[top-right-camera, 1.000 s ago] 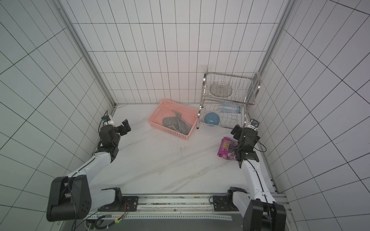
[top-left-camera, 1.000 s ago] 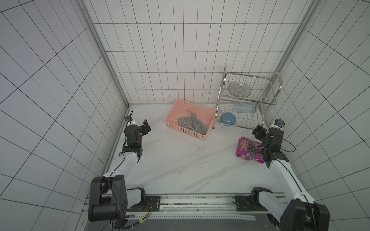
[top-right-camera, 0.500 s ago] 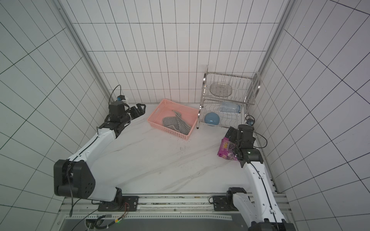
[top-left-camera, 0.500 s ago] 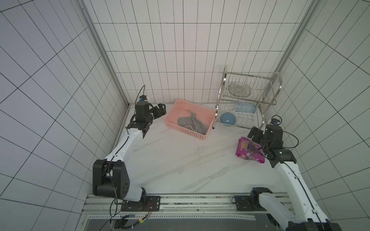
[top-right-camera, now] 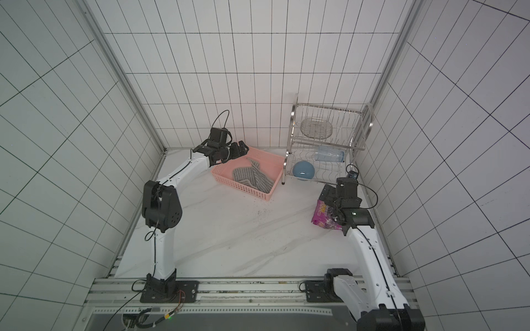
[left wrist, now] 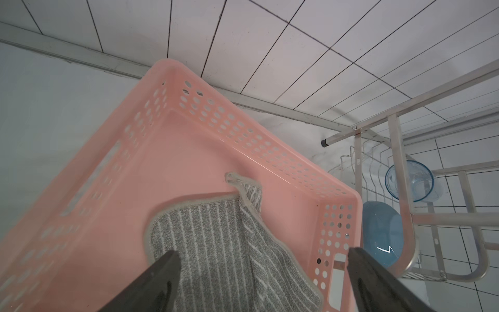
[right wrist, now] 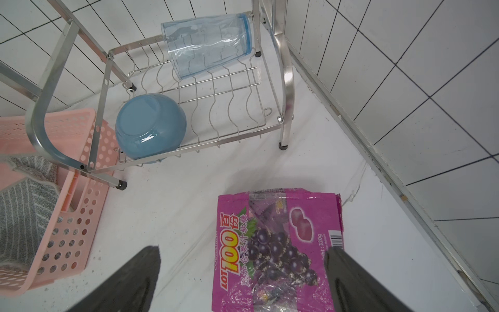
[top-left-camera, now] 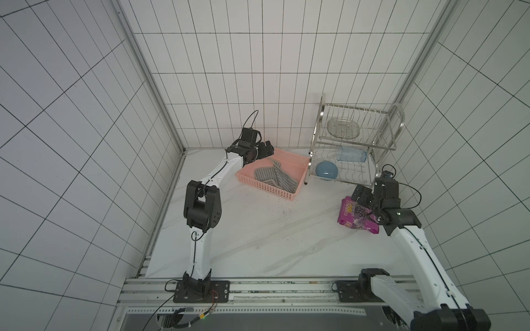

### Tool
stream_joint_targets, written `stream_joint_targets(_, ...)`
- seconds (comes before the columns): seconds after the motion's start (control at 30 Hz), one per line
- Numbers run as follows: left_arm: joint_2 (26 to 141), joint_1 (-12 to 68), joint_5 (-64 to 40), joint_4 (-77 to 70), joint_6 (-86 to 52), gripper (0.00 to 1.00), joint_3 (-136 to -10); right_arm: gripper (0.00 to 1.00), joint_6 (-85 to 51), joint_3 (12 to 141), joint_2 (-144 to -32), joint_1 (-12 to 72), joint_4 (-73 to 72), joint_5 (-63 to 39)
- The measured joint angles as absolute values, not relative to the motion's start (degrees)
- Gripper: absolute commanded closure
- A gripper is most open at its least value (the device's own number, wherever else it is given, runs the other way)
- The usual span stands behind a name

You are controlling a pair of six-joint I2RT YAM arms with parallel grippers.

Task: Fold the square dishcloth
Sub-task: Pick up the cleaning item from the bin.

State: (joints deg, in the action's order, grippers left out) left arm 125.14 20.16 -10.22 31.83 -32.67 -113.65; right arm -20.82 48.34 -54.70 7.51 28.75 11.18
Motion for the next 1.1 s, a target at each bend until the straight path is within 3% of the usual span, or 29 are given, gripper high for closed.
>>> stream_joint_targets(0.13,133.6,20.3,-10.9,34.9,-35.0,0.04,-121.9,0.01,-20.9,48.3,-54.6,8.1,29.1,10.7)
stream_joint_targets(0.7,149.2,19.8,-19.3,31.3,-46.0,0.41,-134.0,0.01,-21.1,49.3,-53.6,10.1,30.3,10.3)
stream_joint_targets(0.8,150.6,19.3,-20.6,29.8,-47.9,0.55,-134.1,0.00,-21.1,49.7,-53.4,10.5,30.3,10.3)
stream_joint_targets(0.97,152.6,18.5,-22.3,27.7,-50.2,0.97,-136.0,0.00,-21.0,50.3,-53.2,11.0,30.6,10.6)
stream_joint_targets(1.1,152.5,18.1,-22.9,26.8,-50.0,1.00,-136.6,0.00,-21.0,50.3,-53.0,11.2,30.8,11.0)
